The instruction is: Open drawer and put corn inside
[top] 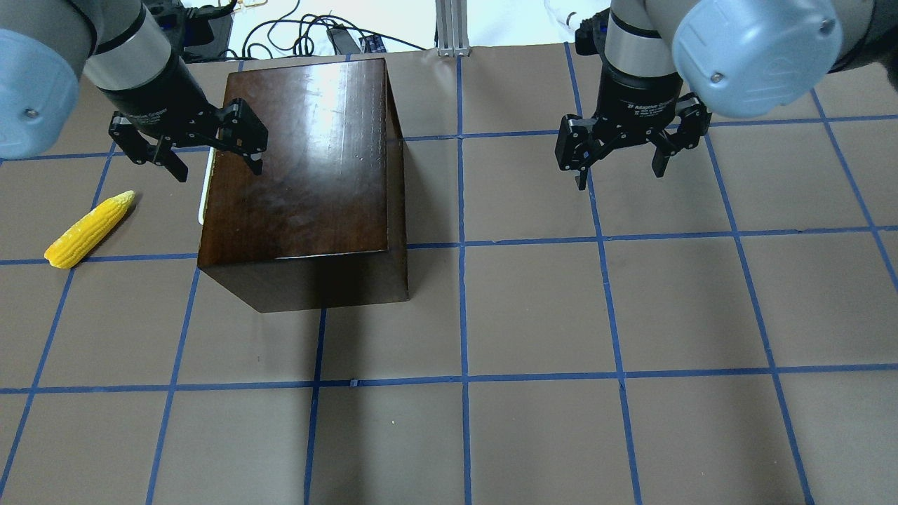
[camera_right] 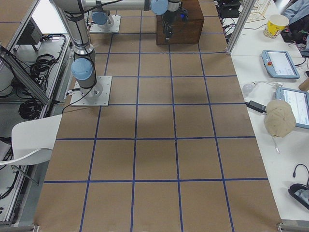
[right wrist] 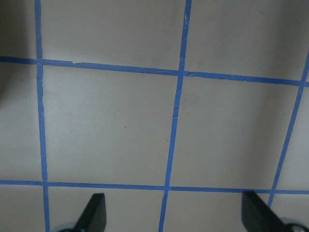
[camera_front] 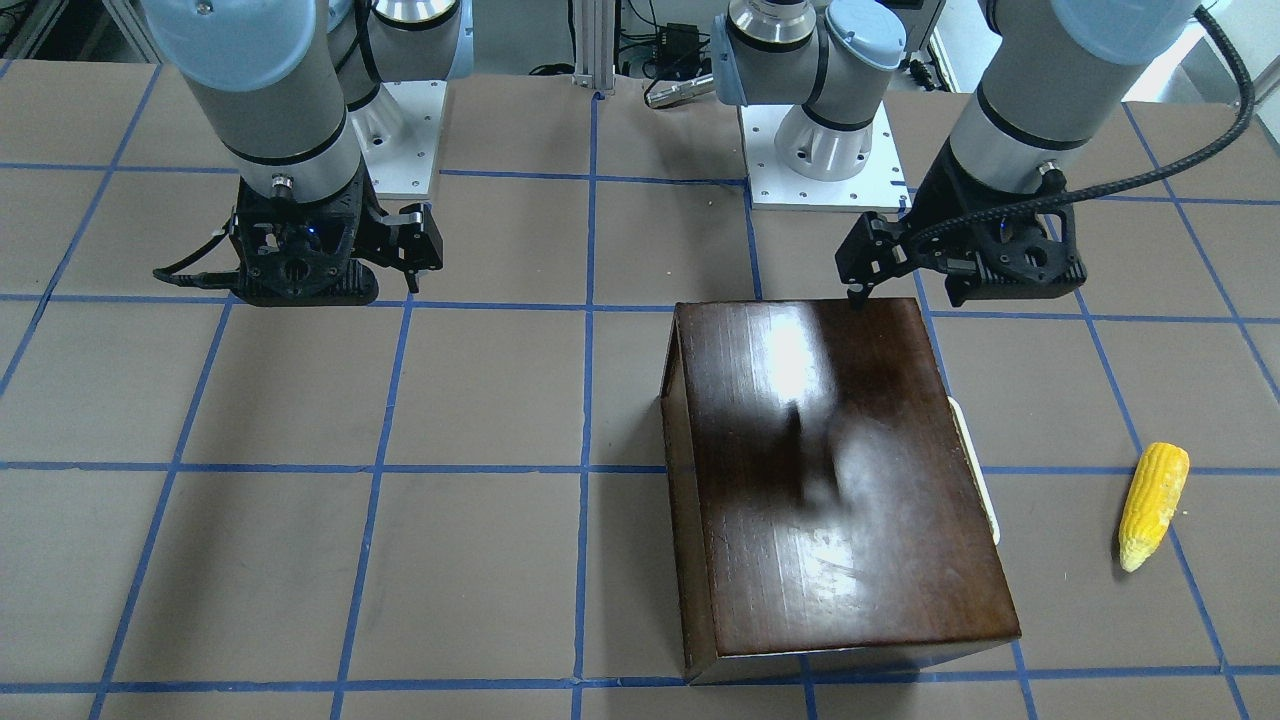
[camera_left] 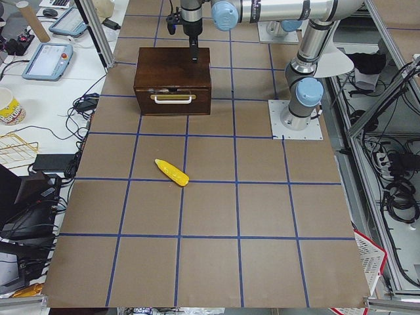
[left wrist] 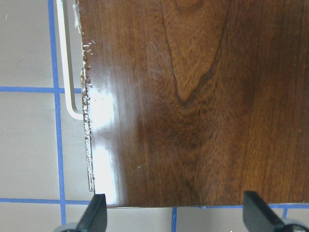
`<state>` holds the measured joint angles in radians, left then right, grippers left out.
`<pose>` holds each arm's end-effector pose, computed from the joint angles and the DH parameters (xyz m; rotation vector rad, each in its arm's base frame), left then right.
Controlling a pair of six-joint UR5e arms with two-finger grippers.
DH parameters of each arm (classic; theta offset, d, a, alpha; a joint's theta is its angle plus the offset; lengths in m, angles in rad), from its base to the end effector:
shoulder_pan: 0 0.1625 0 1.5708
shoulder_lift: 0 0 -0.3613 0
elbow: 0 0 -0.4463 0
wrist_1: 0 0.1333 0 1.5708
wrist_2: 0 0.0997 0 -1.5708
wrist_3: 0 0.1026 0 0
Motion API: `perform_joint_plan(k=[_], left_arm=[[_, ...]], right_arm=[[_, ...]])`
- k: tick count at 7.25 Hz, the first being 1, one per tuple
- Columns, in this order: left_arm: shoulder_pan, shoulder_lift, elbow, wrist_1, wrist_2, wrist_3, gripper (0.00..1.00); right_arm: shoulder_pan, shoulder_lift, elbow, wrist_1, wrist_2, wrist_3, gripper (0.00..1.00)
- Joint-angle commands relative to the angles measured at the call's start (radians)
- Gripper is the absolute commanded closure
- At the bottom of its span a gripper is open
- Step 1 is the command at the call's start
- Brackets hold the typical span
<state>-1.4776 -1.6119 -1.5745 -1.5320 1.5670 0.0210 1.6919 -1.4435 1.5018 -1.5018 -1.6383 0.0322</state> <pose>-0.0810 -0.5698 0.4003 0.1133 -3.1354 -0.0091 0.1952 -0.5578 0.3807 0.1425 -3.0557 -0.1865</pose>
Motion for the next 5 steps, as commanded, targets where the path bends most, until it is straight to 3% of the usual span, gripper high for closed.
perform_joint_plan(k=[1,3,5], left_arm=[[0.089,0.001,0.004,0.009,-0.007,0.002,0.00],[0.155,-0.009,0.036,0.009,-0.008,0.052,0.00],[0.232,-0.023,0.050,0.009,-0.076,0.118,0.00]], right_arm=[[0.000,0.000,0.000,0.000,0.000,0.000,0.00],[0.000,0.000,0.000,0.000,0.000,0.000,0.00],[0.000,0.000,0.000,0.000,0.000,0.000,0.00]])
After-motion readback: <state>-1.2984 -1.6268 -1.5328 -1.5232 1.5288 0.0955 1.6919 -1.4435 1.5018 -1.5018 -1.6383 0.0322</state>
